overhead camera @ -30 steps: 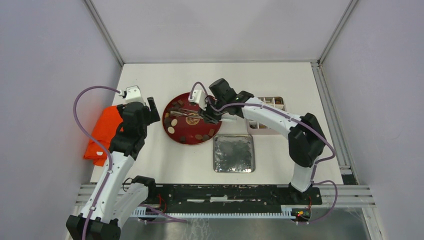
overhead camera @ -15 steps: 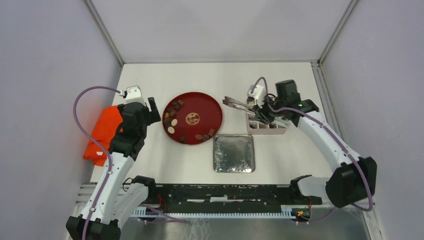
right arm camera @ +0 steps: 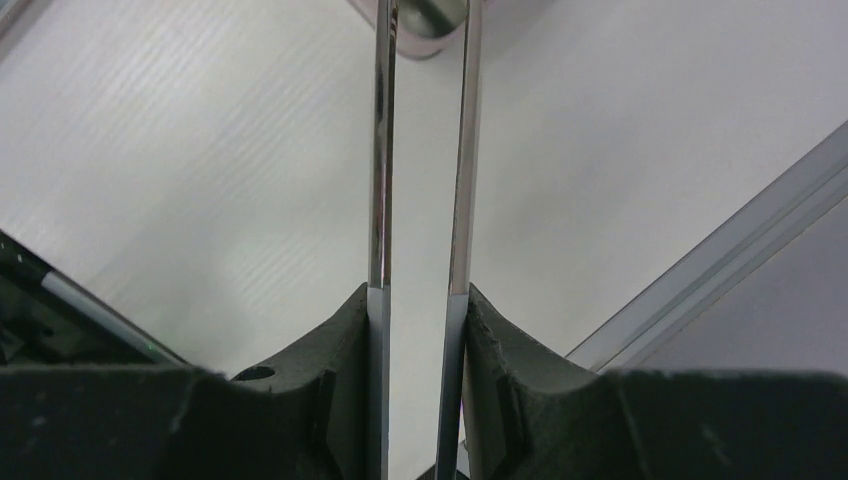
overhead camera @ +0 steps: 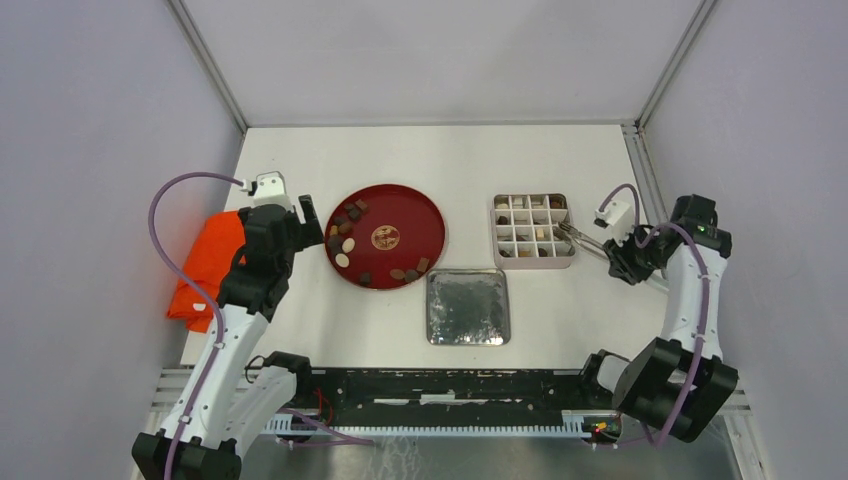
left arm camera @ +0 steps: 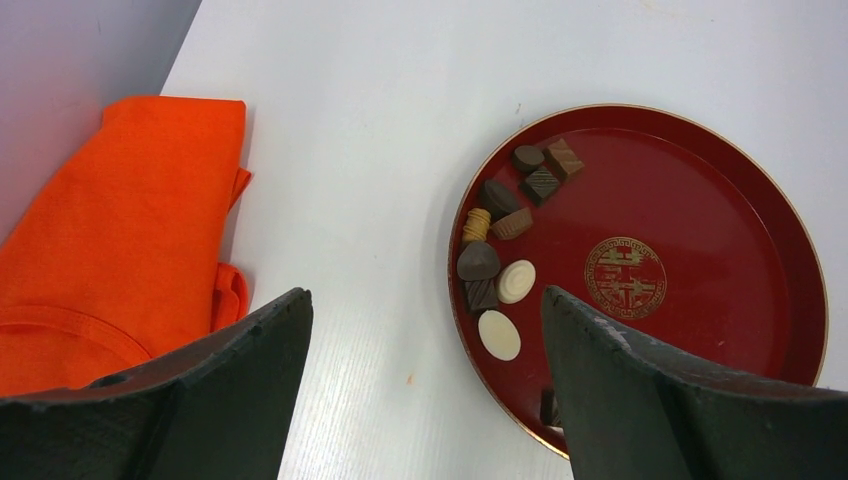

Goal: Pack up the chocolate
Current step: Place the fake chocolate in the packing box.

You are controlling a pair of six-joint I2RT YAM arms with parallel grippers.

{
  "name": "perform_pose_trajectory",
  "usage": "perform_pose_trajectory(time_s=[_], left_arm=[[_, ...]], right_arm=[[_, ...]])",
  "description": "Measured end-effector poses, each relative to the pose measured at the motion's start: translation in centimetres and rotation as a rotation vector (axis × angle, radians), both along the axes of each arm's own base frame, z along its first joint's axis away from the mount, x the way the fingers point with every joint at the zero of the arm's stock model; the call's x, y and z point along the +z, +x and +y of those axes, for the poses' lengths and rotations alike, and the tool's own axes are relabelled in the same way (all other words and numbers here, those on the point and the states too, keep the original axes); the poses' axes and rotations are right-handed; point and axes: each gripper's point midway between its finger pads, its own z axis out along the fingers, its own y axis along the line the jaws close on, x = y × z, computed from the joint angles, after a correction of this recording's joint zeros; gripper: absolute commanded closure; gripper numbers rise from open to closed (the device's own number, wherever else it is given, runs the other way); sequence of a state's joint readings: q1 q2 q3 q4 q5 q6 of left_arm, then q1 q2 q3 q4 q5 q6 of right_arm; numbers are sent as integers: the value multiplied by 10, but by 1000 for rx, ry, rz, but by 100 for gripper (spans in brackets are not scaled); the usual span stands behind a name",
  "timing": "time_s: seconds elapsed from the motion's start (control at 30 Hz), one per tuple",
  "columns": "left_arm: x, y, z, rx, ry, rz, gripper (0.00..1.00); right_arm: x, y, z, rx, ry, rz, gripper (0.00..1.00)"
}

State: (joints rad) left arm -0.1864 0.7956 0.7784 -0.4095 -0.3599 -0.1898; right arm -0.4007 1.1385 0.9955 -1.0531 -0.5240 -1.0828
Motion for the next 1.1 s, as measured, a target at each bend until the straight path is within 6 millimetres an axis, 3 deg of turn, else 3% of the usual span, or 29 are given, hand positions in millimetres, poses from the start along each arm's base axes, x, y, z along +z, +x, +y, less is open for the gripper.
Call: perform_pose_trajectory(time_s=[0.1, 0.33, 0.5, 1.1], left_arm=[[0, 0, -1, -3, -1, 0, 10], [0, 0, -1, -3, -1, 0, 10], [0, 0, -1, -3, -2, 0, 10], [0, 0, -1, -3, -1, 2, 10]], right_arm=[[-11, -15, -18, 12, -5, 69, 100], [-16, -25, -33, 76, -29, 98, 99], [-15, -23, -37, 104, -34, 100, 97], [-31, -14, -43, 104, -8, 138, 75]])
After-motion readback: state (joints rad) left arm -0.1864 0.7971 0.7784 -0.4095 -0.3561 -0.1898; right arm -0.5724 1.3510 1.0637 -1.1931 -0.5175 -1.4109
